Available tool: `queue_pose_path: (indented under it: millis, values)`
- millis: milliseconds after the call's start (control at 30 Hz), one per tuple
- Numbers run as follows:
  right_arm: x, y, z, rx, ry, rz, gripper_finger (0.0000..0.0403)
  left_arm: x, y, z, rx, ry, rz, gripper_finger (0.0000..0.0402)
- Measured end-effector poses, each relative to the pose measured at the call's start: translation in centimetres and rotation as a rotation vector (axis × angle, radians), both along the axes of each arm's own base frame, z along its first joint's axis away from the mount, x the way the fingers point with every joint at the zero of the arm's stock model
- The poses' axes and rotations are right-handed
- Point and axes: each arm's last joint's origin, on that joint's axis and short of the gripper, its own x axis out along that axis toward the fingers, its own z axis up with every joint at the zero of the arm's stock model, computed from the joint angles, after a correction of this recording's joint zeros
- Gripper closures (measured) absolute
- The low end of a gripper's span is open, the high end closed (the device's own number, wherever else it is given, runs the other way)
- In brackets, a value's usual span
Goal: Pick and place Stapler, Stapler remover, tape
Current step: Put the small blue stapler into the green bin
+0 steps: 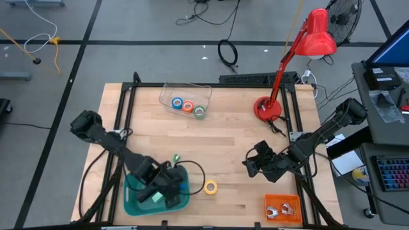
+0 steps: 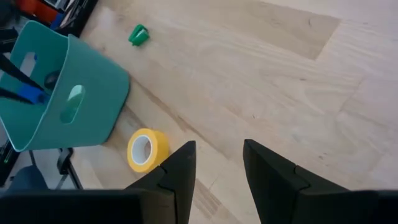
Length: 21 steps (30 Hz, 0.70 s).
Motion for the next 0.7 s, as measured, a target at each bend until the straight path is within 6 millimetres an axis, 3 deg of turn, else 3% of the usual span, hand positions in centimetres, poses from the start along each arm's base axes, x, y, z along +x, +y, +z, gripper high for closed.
queue_pose_path:
  millis: [200,333,600,700]
  values:
    - [0.3,-0.3,0.1,-0.006,-0.004,0.009,0.0273,-0.8,-1.7,-4.0,-0.155,-0.056,0.065,0.0337]
    - [0.5,-0.3,0.2,-0.003,-0.012,0.028,0.0273,-2.7,-2.5,-6.4,-0.172,0.010,0.096,0.0337]
    - [0.9,-0.9,0.2,-0.033,-0.009,0.021,0.0273,-5.3,-3.9,-8.4,-0.208,0.075,0.074,0.0337]
    - [1.1,-1.0,0.3,-0.024,-0.028,0.018,0.0273,-5.4,-3.9,-8.4,-0.205,0.073,0.082,0.0299]
